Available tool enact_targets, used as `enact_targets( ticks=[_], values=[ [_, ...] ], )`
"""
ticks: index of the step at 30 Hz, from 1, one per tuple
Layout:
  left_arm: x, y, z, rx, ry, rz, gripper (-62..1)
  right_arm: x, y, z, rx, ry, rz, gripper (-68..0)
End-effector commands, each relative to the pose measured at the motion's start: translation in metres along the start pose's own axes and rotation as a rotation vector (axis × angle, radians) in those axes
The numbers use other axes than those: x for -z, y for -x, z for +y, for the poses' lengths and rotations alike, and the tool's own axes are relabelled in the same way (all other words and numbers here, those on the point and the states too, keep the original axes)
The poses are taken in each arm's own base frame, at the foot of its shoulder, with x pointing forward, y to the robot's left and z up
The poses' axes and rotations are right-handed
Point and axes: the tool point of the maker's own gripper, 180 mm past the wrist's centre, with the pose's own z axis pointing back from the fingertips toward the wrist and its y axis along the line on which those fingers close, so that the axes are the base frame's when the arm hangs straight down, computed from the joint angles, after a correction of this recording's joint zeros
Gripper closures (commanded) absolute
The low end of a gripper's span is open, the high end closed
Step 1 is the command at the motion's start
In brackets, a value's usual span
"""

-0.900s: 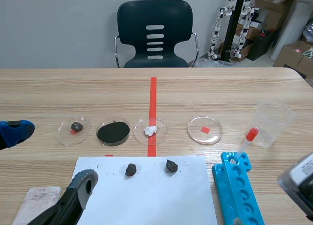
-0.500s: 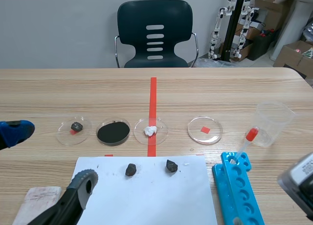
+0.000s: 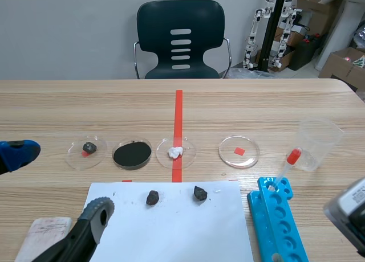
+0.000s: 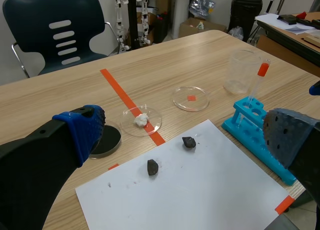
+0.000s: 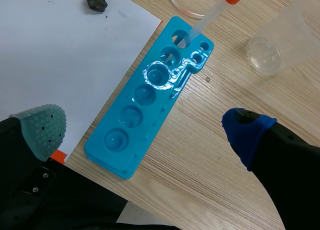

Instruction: Pick up the dropper by the top with the right hand

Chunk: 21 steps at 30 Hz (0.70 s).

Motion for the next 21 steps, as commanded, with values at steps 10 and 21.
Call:
enact_targets(
  ticks=[10,21],
  values=[
    [0.0,-0.005,-0.001,-0.008,-0.001,-0.02,-62.3,-0.003,-0.038,-0.009,0.006,0.05,-0.196,-67.9],
    [0.0,-0.005,-0.001,-0.008,-0.001,-0.02,-62.3,-0.006,-0.03,-0.003,0.035,0.135,-0.243,-67.9]
  ],
)
